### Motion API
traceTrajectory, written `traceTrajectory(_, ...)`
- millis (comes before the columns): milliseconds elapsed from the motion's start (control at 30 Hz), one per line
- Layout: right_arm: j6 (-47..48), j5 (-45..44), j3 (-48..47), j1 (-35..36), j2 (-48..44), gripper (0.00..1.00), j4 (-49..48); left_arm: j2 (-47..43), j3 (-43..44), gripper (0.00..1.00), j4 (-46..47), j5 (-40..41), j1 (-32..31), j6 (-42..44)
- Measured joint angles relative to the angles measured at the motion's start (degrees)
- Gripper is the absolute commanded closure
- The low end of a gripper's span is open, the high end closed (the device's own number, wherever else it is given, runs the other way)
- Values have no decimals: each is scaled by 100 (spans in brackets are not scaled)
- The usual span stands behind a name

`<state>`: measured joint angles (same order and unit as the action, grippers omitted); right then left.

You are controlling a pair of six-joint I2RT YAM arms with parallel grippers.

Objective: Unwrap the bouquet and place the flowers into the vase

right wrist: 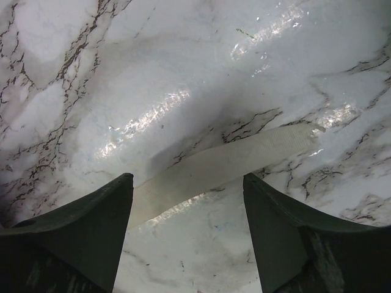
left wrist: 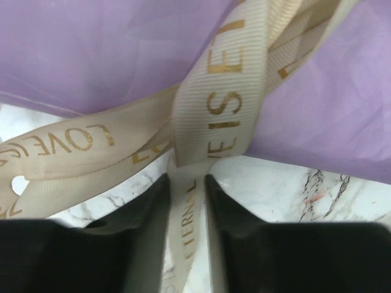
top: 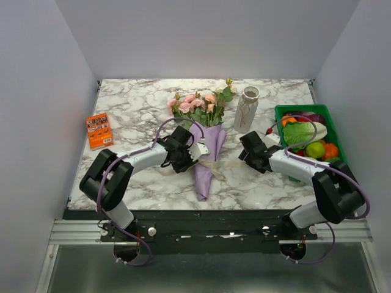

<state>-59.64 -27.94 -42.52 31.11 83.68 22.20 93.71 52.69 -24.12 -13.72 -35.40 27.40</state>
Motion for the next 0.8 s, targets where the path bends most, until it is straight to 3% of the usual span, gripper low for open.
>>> traceTrajectory(100,-35,22,42,0,50,29,-120,0,-11,95,31,2,-17,2)
traceTrajectory(167,-39,31,63,0,76,33,-181,-4,-7,100,15,15,-26,0)
traceTrajectory(333,-39,31,140,0,101,46,-339,-107,33,100,-328,133,-31,4)
traceTrajectory(533,-28,4,254,0,101,69,-557,-664,262,100,-835,199,-31,0)
traceTrajectory(667,17,-11,330,0,98,94,-706,-1008,378,100,-907,240,-31,-46)
traceTrajectory(800,138,-15,490,0,-28,99,-844,-1091,380,100,-981,273,-31,-96)
